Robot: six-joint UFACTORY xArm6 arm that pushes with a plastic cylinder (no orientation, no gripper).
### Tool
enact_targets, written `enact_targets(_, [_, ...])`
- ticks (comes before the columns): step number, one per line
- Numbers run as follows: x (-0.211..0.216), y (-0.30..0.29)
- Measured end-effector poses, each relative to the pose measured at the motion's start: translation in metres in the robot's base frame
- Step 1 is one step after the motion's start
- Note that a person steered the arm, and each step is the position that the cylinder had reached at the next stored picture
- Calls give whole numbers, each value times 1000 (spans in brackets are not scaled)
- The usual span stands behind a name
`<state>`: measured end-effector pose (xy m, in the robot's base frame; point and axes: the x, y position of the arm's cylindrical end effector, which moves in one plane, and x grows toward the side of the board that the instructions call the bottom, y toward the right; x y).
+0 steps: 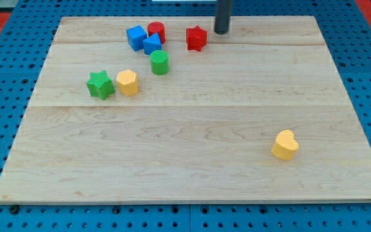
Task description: Place the red star close to the heart
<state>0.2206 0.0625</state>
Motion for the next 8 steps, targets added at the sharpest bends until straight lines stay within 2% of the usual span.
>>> enact_targets(1, [57, -66])
enact_targets(2, [135, -47])
enact_targets(3, [109, -3])
enact_targets(4, [77, -19])
enact_targets(5, [81, -91])
enact_targets(6, [118, -112])
enact_targets(7, [183, -60])
enact_targets(8, [222, -27])
